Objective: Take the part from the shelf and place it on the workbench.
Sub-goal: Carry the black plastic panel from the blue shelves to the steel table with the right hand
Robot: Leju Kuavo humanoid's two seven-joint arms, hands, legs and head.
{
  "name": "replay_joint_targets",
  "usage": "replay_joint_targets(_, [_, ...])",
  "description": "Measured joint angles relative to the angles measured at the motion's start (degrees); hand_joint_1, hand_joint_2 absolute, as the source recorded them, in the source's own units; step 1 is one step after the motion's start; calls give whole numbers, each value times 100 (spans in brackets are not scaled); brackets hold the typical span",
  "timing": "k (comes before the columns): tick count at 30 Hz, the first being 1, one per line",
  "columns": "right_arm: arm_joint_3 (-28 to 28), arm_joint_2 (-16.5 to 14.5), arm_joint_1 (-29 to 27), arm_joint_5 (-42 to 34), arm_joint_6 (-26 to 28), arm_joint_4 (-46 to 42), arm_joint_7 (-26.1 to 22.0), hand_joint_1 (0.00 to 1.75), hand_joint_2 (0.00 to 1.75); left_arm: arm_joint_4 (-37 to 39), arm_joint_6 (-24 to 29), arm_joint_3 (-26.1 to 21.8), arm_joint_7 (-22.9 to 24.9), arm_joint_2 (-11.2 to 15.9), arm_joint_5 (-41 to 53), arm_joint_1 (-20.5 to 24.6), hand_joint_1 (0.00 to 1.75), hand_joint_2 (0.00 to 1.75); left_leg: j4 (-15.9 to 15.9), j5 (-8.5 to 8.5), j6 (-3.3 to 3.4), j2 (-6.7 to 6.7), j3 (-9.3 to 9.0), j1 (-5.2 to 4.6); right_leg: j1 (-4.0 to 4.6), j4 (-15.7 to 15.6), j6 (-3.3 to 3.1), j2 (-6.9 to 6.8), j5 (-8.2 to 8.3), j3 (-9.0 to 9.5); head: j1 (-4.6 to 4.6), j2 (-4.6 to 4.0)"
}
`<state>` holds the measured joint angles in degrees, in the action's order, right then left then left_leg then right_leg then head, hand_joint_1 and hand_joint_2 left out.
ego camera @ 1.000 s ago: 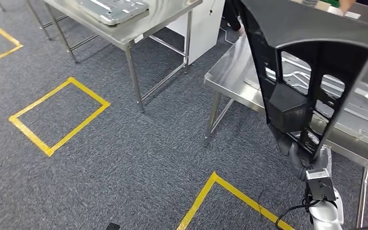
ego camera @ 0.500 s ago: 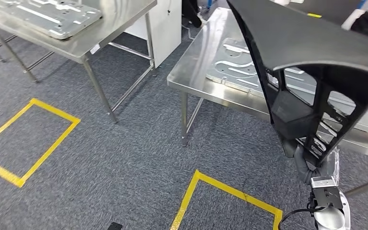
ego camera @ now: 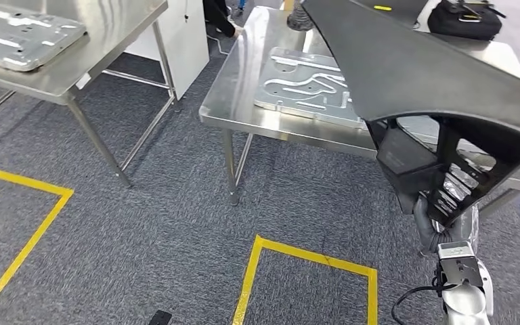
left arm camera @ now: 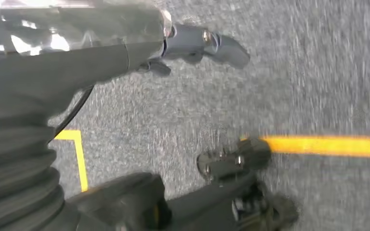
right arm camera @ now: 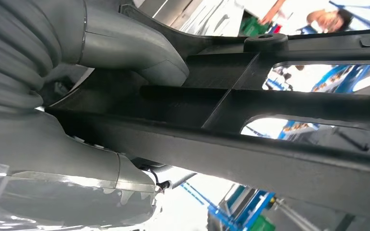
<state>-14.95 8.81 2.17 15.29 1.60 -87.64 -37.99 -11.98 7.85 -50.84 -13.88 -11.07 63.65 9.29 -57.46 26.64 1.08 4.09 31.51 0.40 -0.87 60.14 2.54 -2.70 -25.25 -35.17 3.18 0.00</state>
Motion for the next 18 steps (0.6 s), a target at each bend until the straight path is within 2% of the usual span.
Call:
replay_joint_targets(1, [0,0,-7,1,1,-4,0,157,175,0,-1,0,1,-3,0,-1,0,175,-1,16,-28,49,-14,-12,28,-200,-45,-67,42,97,1,0])
replay_joint_targets(2, [-1,0,-17,2,2,-8,-1,157,175,0,-2,0,3,-5,-1,0,0,175,2,30,-57,101,-26,-22,53,-266,-88,-82,32,116,1,0])
replay_joint_targets(4, [-2,0,-49,4,2,-17,-1,157,175,0,-3,1,12,-9,-2,4,0,175,7,60,-124,171,-53,-19,45,-285,-157,53,51,110,1,0])
replay_joint_targets(6, [-2,-1,-61,5,3,-35,0,157,175,0,-3,1,20,-10,-1,8,0,175,-178,205,-182,-8,-5,0,11,-333,-226,173,77,140,1,0])
replay_joint_targets(8, [0,-10,-52,5,3,-48,0,157,175,0,-3,1,31,-10,-1,-5,0,175,-813,547,-207,-271,277,22,0,-354,-275,282,86,159,1,0])
replay_joint_targets(9, [1,-15,-48,5,2,-48,0,157,175,0,-2,1,41,-10,-1,-17,0,175,-1216,718,-213,-322,478,27,5,-349,-289,339,84,158,1,0])
replay_joint_targets(10, [2,-21,-50,7,2,-47,0,157,175,0,-2,1,54,-10,-1,-28,0,175,-1532,808,-218,-344,648,29,10,-343,-299,393,79,158,1,0])
replay_joint_targets(11, [2,-25,-52,15,6,-47,1,157,175,0,-1,0,66,-10,0,-33,0,175,-1658,779,-219,-354,736,29,14,-333,-303,447,71,161,1,0])
replay_joint_targets(12, [2,-26,-52,29,11,-47,1,157,175,0,1,0,73,-9,0,-32,0,175,-1556,634,-215,-356,718,29,15,-319,-302,494,58,168,1,0])
replay_joint_targets(14, [2,-26,-52,65,25,-48,1,157,175,0,3,0,75,-8,-1,-15,0,175,-856,185,-186,-385,445,30,14,-282,-278,575,19,191,1,0])
replay_joint_targets(15, [2,-26,-53,75,32,-50,1,157,175,0,4,1,69,-8,-1,-4,0,175,-493,36,-165,-413,294,28,24,-251,-253,604,-4,190,1,0])
replay_joint_targets(16, [2,-26,-58,83,41,-60,1,157,175,0,3,1,62,-8,1,5,0,175,-255,-41,-143,-441,197,26,31,-228,-225,624,-18,180,1,0])
replay_joint_targets(18, [2,-26,-83,92,66,-91,1,157,175,0,0,4,52,-8,9,11,0,175,-116,-37,-92,-467,146,6,39,-209,-159,644,-27,151,1,0])
